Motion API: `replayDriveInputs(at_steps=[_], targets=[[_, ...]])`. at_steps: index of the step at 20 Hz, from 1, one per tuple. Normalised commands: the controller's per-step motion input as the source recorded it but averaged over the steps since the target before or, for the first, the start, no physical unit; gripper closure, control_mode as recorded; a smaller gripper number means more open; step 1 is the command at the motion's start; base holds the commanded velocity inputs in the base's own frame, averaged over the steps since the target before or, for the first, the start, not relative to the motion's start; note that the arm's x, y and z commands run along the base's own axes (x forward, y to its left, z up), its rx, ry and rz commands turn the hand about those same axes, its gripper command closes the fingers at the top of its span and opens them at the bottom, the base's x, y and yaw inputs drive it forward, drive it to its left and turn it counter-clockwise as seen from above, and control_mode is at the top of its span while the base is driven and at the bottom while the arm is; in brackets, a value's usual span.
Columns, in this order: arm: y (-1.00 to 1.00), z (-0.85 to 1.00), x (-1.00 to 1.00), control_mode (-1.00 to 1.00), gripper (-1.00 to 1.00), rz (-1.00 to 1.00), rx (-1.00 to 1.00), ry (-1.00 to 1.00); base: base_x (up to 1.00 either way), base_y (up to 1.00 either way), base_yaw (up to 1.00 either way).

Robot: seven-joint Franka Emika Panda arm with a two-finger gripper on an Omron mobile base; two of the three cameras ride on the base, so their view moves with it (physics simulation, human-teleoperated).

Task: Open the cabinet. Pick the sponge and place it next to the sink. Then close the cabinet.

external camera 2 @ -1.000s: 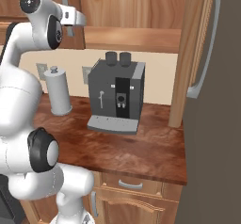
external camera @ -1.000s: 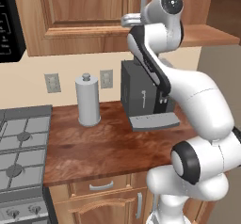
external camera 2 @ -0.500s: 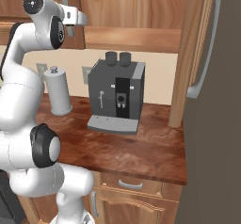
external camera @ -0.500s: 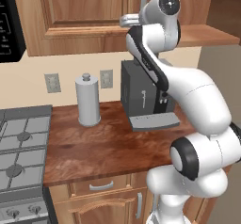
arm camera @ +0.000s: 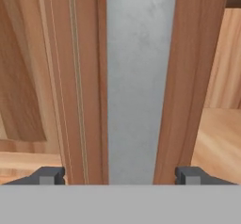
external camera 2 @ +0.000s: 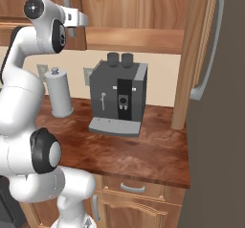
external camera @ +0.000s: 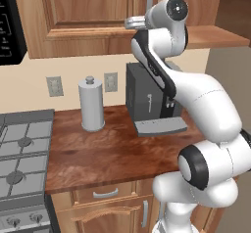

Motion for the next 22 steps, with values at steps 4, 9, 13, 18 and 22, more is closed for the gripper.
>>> replayDriveInputs(at_steps=[4,9,13,18,22], targets=[[0.00,0.00,0.00,-1.00,1.00,0.00,0.00,0.00,0.00,0.00,0.00],[0.00,0.00,0.00,-1.00,1.00,0.00,0.00,0.00,0.00,0.00,0.00],[0.06,0.00,0.00,-1.00,1.00,0.00,0.00,0.00,0.00,0.00,0.00],[0.13,0.00,0.00,-1.00,1.00,0.00,0.00,0.00,0.00,0.00,0.00],[0.37,0.00,0.00,-1.00,1.00,0.00,0.00,0.00,0.00,0.00,0.00]])
